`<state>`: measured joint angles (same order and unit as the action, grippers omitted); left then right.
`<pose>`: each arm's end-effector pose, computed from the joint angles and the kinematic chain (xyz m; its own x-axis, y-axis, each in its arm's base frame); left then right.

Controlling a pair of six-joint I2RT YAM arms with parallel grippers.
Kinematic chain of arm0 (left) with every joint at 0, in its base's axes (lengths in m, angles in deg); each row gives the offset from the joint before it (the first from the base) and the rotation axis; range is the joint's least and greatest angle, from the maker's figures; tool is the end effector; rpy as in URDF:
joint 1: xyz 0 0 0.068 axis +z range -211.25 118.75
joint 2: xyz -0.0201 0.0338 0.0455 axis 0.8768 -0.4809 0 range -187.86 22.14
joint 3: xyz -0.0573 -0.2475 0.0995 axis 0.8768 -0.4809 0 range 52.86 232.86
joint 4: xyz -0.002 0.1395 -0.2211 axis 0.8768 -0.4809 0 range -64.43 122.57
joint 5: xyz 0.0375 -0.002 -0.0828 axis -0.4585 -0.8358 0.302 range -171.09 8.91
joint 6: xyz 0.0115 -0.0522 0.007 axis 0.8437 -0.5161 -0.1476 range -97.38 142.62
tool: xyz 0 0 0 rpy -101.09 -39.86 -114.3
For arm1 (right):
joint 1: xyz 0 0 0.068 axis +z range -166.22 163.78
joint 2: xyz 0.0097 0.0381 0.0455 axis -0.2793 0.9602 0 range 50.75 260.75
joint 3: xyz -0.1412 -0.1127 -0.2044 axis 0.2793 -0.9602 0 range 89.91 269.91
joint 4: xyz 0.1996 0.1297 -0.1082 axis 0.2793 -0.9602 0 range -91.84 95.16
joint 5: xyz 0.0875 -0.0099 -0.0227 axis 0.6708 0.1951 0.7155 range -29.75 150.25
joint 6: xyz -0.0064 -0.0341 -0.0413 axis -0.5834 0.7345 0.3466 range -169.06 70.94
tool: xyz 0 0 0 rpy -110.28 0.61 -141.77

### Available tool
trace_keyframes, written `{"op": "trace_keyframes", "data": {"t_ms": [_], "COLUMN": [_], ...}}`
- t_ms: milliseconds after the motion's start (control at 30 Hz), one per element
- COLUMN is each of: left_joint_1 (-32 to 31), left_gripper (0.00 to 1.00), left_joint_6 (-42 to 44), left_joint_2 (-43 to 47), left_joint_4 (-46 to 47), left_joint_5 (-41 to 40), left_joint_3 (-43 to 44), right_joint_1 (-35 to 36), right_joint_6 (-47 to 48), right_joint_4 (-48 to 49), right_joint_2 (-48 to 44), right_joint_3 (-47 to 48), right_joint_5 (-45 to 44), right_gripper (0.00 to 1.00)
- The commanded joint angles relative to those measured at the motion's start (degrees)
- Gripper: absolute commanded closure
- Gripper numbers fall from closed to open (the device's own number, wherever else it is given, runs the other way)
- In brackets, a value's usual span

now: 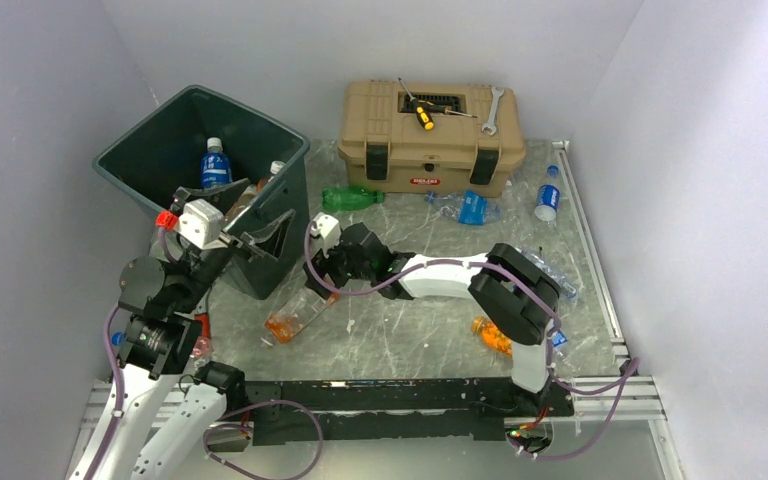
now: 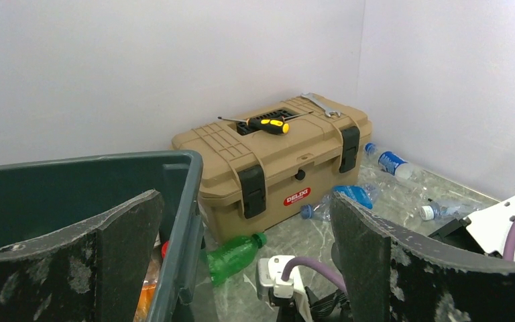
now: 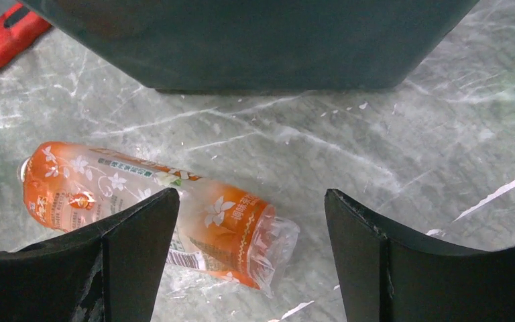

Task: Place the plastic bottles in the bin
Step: Pick up the plastic bottle at the center of the board.

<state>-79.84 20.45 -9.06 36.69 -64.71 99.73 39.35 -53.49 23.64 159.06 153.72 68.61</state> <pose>0.1064 -0.0463 0.4109 0.2996 -0.1388 -0.9439 0.5689 0.8202 0.0599 0.2321 0.3476 0.1873 -0.3160 -0.3258 -0.8911 -0.8681 0.4783 0.1330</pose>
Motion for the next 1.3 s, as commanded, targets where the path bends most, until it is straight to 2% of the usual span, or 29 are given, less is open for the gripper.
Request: {"op": "trace_keyframes", "data": {"t_ms": [0, 467, 600, 667, 733, 967, 1267], "left_joint_1": [-0.21, -0.44, -0.48, -0.48, -0.48, -1.58, -2.59], "left_gripper": [0.00, 0.00, 0.00, 0.01, 0.01, 0.00, 0.01], "left_joint_6": [-0.44, -1.67, -1.78, -1.74, -1.57, -0.20, 0.23], "left_joint_2": [0.60, -0.56, -1.03, -0.99, -0.89, 0.07, 0.97], "left_joint_4": [3.16, 3.33, 3.43, 3.31, 3.40, 3.05, 2.89], "left_joint_5": [-0.71, 0.81, 1.02, 0.98, 0.40, -2.09, -2.77], "left_joint_3": [-0.28, -0.21, -0.14, -0.16, -0.35, -0.90, -0.86], "right_joint_1": [-0.22, 3.36, 5.00, 5.07, 4.94, 4.90, 4.89], "right_joint_6": [0.66, -3.62, -3.08, -1.72, -0.26, 2.03, 5.66], "right_joint_4": [0.13, -5.03, -4.09, -2.61, -2.14, -2.19, -6.79], "right_joint_2": [0.10, -17.33, -25.27, -26.26, -24.19, -8.35, 1.46], "right_joint_3": [1.39, -15.90, -19.37, -19.14, -16.54, -1.96, 5.21], "right_joint_5": [2.79, 2.03, -5.18, -8.07, -10.16, -7.42, -2.37], "right_gripper": [0.17, 0.16, 0.11, 0.10, 0.10, 0.15, 0.16]}}
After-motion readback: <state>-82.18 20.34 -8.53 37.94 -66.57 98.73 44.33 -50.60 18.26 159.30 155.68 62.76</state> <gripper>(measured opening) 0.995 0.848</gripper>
